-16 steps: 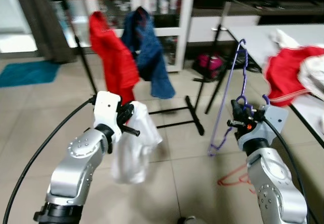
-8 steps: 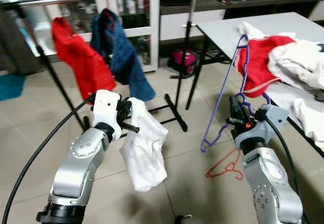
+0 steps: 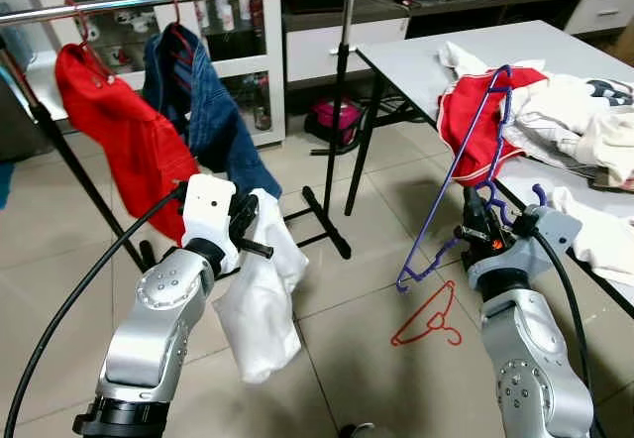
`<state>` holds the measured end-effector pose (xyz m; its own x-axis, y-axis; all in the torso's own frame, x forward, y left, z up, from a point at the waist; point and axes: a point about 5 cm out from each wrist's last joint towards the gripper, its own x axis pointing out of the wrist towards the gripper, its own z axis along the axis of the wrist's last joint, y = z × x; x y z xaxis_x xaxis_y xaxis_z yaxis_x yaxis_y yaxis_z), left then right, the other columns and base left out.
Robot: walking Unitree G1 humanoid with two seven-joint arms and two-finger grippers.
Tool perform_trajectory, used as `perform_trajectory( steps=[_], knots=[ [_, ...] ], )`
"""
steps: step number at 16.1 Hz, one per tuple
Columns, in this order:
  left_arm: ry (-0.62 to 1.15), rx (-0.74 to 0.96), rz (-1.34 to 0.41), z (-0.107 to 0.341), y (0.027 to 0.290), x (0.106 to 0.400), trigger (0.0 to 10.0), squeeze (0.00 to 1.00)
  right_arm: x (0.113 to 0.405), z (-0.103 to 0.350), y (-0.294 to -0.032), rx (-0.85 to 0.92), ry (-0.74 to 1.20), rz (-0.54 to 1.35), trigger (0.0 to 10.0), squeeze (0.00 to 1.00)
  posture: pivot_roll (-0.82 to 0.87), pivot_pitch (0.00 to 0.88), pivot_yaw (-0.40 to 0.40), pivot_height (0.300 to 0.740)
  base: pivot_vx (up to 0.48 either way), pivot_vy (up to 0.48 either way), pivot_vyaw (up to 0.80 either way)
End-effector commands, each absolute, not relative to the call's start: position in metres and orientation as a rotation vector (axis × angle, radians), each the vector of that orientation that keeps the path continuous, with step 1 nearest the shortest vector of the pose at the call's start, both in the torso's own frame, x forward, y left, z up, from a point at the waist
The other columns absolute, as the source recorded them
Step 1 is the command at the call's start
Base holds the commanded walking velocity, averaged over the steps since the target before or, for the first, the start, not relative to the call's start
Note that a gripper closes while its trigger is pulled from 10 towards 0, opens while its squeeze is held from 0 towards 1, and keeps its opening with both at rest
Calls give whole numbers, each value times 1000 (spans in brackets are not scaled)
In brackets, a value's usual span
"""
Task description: Hang hanger
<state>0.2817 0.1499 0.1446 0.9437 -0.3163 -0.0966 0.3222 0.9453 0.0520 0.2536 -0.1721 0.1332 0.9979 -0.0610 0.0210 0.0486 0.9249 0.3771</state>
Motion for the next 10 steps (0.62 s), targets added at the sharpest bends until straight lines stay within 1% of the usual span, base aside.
perform_trajectory(
  steps=[1,3,5,7,10],
  knots=[
    [71,79,-335,148,148,282,10000,0,254,136,-173,384,-45,-67,10000,0,-118,0,-8,740,0,0,-800],
    [70,80,-334,148,148,282,10000,0,254,135,-173,379,-36,-69,10000,0,-117,0,-7,740,0,0,-800],
    [67,80,-331,148,148,283,10000,0,253,134,-169,396,-48,-20,10000,0,-116,0,-6,740,0,0,-800],
    [63,79,-322,149,149,284,10000,0,252,134,-169,395,-46,-40,10000,0,-117,0,-3,740,0,0,-800],
    [-11,93,-297,153,148,286,10000,0,253,133,-169,377,-36,-44,10000,0,-118,0,1,740,0,0,-800]
  ],
)
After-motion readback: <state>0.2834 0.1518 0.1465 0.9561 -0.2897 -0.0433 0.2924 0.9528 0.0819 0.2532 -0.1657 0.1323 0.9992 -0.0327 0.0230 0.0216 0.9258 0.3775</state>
